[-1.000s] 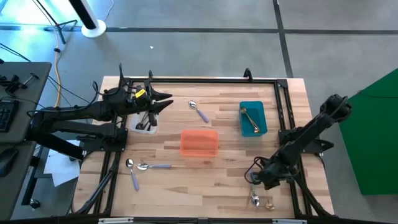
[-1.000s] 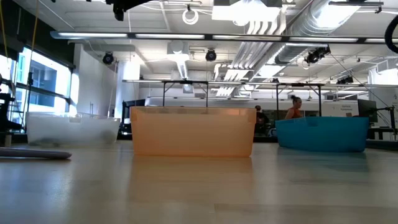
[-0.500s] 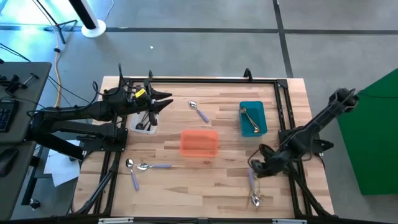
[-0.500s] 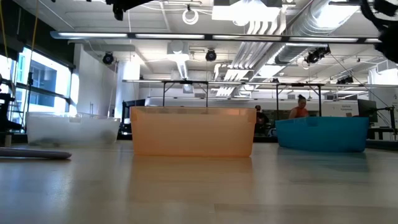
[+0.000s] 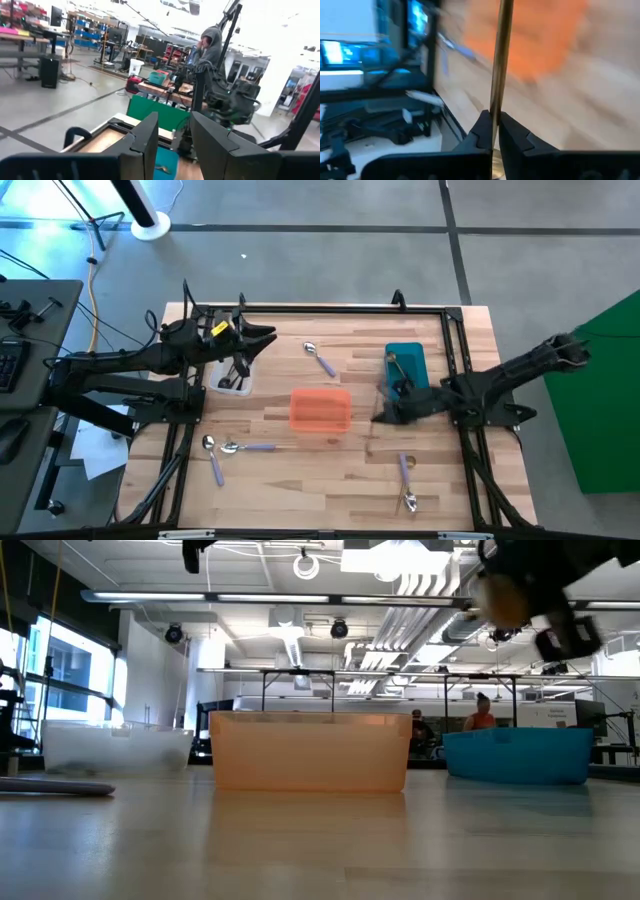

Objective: Sort silverware by color (type)
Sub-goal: Put the right gold spoon into the blue bin

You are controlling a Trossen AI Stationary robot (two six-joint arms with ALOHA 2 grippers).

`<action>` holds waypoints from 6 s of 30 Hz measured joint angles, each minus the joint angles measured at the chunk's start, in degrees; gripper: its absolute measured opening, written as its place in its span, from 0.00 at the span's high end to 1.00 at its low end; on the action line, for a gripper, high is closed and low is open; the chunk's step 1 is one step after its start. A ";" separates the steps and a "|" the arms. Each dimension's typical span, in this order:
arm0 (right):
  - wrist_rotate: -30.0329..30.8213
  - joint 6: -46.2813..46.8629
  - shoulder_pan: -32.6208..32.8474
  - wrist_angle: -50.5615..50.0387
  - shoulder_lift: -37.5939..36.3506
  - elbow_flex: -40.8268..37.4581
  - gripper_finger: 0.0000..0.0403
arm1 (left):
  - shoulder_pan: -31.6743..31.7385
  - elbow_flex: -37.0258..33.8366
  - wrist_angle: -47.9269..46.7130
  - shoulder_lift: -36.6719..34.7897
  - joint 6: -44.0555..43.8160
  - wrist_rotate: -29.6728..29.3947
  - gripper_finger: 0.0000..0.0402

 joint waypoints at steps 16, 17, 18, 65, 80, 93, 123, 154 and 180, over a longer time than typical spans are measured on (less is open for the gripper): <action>-0.33 -36.09 -17.35 -3.63 1.61 16.28 1.00 | -0.02 0.00 3.13 0.00 -10.59 3.77 0.74; -0.33 -37.99 -18.03 -4.88 2.43 18.19 1.00 | -0.02 0.00 3.63 0.00 -11.09 4.54 0.74; -0.36 -39.80 -18.58 -6.36 3.30 19.96 1.00 | -0.02 0.00 4.18 0.00 -11.82 5.46 0.74; -8.53 -74.45 -22.07 -12.06 26.51 47.54 1.00 | -2.56 8.70 -10.88 5.03 9.28 5.39 0.74; -9.09 -74.16 -22.95 -12.07 26.51 47.54 1.00 | -2.56 8.70 -10.91 5.03 9.28 5.25 0.74; -8.31 -73.96 -26.49 -29.87 26.51 47.52 1.00 | -2.54 8.70 -11.36 5.03 9.28 5.25 0.74; 0.74 -70.72 -32.59 -67.07 11.30 46.16 1.00 | -2.54 8.70 -11.32 5.03 13.17 2.68 0.74; -11.08 -72.59 -47.80 -59.60 13.96 27.76 1.00 | -2.54 8.70 -11.32 5.03 10.56 1.21 0.74; -14.44 -77.57 -53.27 -58.39 37.68 27.74 1.00 | -2.58 8.70 -11.34 5.01 6.11 1.43 0.74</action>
